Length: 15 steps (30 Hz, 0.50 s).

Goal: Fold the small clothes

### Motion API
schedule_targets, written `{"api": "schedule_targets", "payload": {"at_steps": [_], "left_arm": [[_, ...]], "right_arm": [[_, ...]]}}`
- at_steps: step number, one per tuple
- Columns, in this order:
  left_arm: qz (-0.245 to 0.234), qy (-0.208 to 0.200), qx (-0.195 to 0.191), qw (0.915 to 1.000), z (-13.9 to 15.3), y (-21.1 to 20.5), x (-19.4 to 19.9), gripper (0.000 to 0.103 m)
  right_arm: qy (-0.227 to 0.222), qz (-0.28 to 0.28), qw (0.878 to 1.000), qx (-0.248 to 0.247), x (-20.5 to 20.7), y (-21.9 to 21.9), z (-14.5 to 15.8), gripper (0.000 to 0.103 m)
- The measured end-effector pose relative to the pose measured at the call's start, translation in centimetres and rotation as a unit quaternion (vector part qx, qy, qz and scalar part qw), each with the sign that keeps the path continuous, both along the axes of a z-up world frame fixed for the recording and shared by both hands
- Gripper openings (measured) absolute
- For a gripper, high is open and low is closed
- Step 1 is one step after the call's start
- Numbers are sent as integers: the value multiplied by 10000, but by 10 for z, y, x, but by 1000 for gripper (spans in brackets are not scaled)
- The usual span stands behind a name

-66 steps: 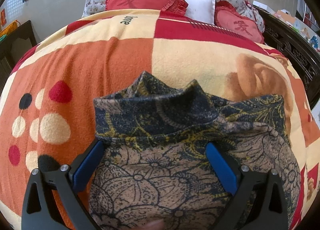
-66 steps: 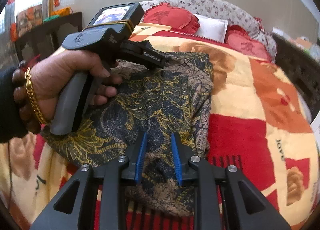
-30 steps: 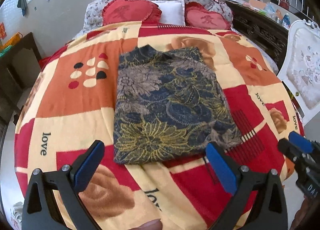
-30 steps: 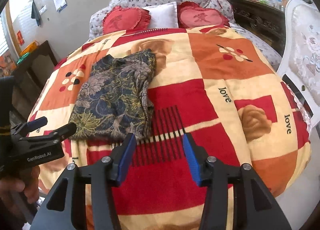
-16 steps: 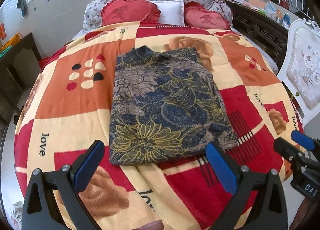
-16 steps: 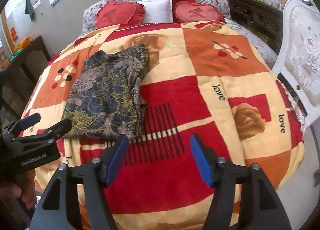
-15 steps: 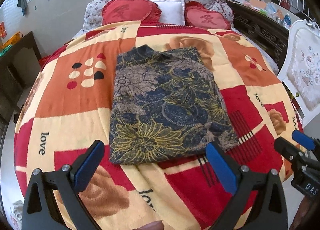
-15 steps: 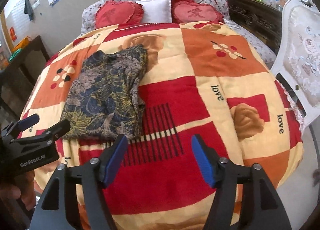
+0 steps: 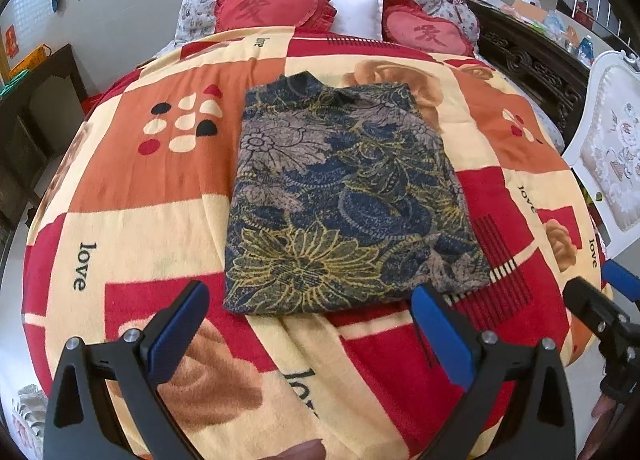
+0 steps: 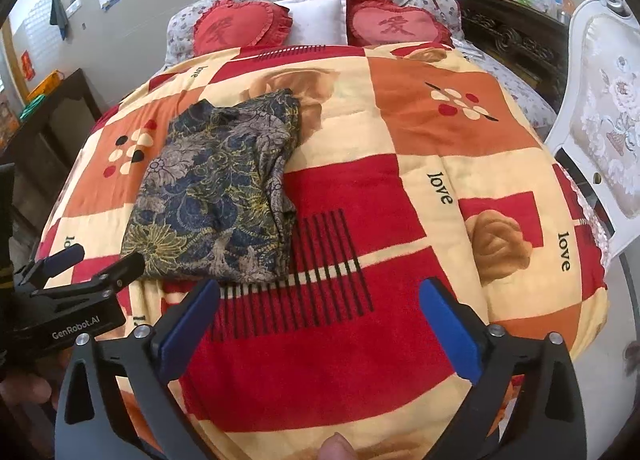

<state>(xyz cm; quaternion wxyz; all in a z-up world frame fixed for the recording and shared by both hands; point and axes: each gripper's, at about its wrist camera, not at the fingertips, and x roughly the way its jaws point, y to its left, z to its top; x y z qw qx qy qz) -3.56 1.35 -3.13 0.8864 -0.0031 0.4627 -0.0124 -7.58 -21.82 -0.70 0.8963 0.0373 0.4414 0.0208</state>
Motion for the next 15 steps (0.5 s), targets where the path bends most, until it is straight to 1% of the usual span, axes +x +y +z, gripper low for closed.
{"api": "schedule_targets", "payload": {"at_steps": [7, 15], "left_arm": [[82, 25, -42, 10000, -1, 3, -1, 103], [132, -12, -58, 9999, 6, 3, 6, 103]], "right_arm": [[-32, 22, 10000, -45, 2, 0, 2, 103], [-66, 200, 9998, -67, 3, 7, 9, 103]]}}
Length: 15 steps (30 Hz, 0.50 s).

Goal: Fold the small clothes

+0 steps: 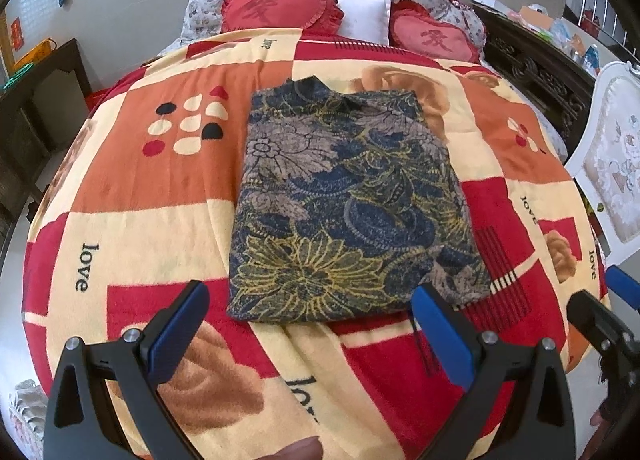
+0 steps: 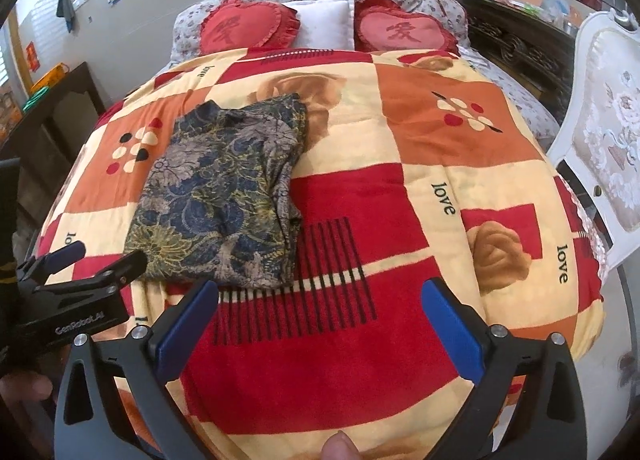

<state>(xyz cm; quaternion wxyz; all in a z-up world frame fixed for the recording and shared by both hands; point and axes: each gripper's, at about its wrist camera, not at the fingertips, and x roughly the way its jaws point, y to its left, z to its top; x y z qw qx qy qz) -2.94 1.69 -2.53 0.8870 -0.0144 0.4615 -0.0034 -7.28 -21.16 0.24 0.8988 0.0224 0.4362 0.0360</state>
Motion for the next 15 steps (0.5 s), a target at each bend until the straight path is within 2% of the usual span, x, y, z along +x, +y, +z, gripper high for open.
{"api": "schedule_targets", "payload": {"at_steps": [15], "left_arm": [[56, 13, 31, 10000, 3, 1, 6, 103]], "right_arm": [[-30, 106, 9999, -2, 0, 0, 8, 103]]}}
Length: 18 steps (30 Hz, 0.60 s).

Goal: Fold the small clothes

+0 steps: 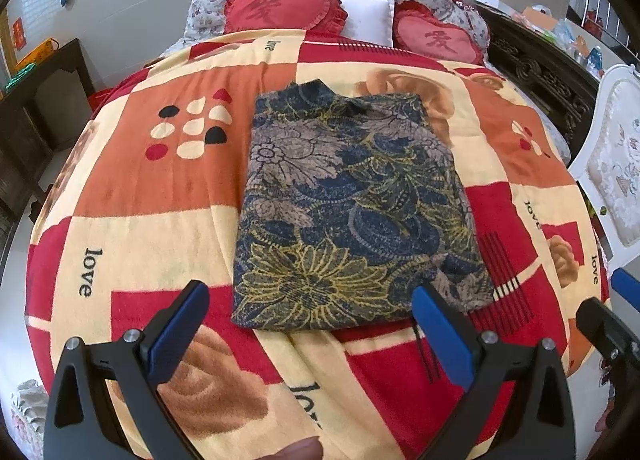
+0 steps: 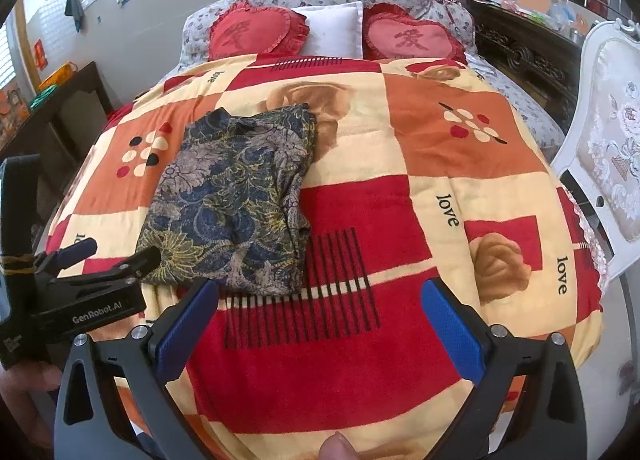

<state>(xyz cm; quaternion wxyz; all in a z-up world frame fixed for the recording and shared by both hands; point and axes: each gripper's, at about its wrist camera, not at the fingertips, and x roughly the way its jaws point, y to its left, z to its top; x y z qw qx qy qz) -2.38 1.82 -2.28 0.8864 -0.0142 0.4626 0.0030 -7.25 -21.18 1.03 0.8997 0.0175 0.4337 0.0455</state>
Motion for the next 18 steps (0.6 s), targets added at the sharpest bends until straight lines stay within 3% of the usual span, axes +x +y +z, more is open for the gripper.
{"api": "schedule_targets", "payload": {"at_steps": [18], "left_arm": [[46, 18, -4, 10000, 2, 0, 1, 103]], "right_arm": [[-68, 20, 10000, 70, 0, -1, 8, 103]]}}
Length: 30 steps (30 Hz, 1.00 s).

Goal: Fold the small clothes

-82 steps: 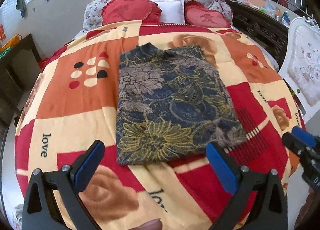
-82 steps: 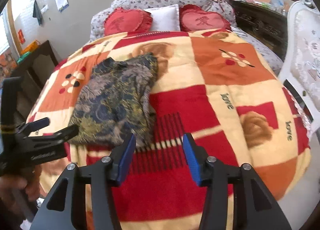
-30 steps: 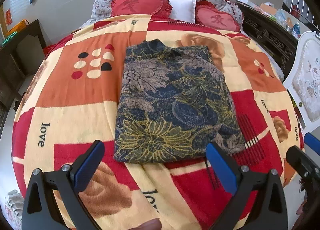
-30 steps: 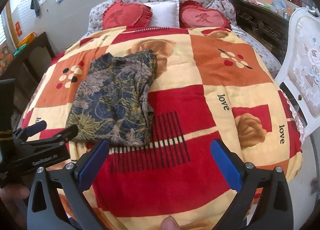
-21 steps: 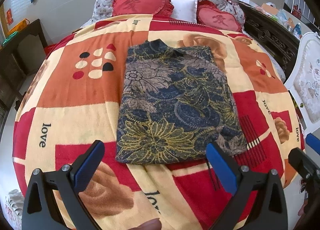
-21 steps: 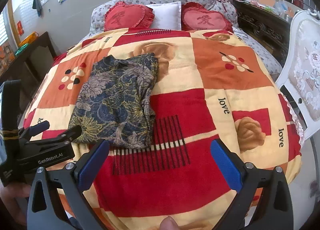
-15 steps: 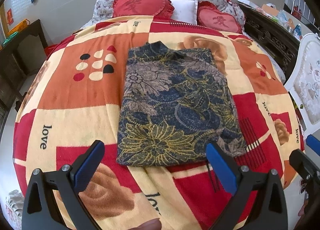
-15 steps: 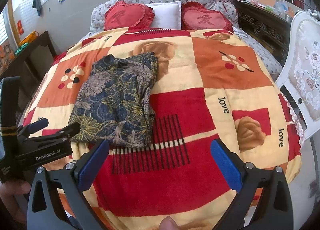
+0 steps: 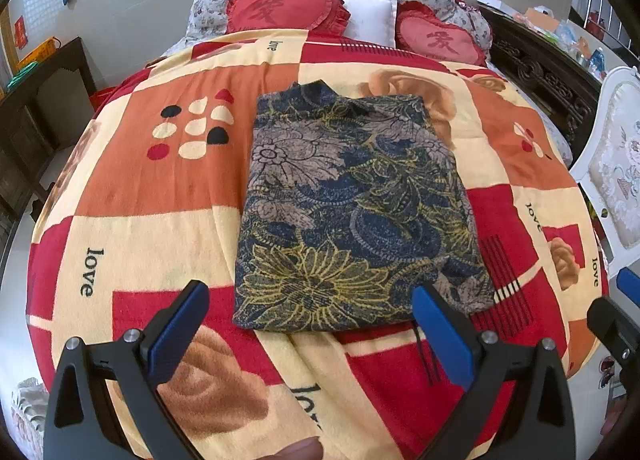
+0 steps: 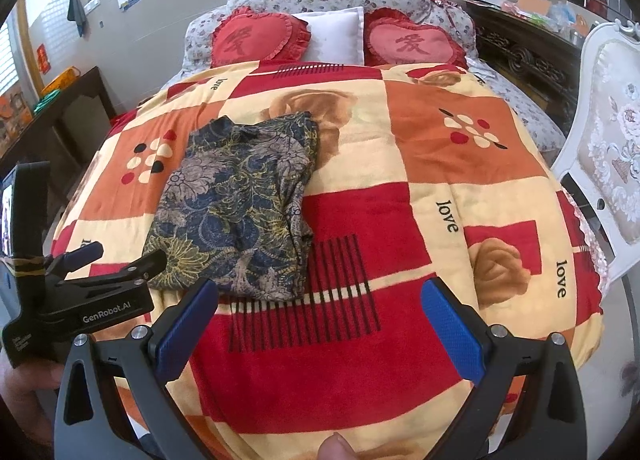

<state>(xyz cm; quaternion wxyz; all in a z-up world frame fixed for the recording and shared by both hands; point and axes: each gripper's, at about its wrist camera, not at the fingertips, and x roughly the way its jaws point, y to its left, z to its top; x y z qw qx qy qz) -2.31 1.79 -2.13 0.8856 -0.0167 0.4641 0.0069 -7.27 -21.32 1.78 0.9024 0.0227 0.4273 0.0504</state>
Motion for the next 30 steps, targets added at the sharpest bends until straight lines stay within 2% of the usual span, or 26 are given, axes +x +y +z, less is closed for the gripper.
{"api": "schedule_targets", "payload": {"at_steps": [30], "left_arm": [[111, 121, -2, 9999, -7, 2, -1, 103]], "right_arm": [[33, 42, 10000, 75, -2, 4, 0, 103]]}}
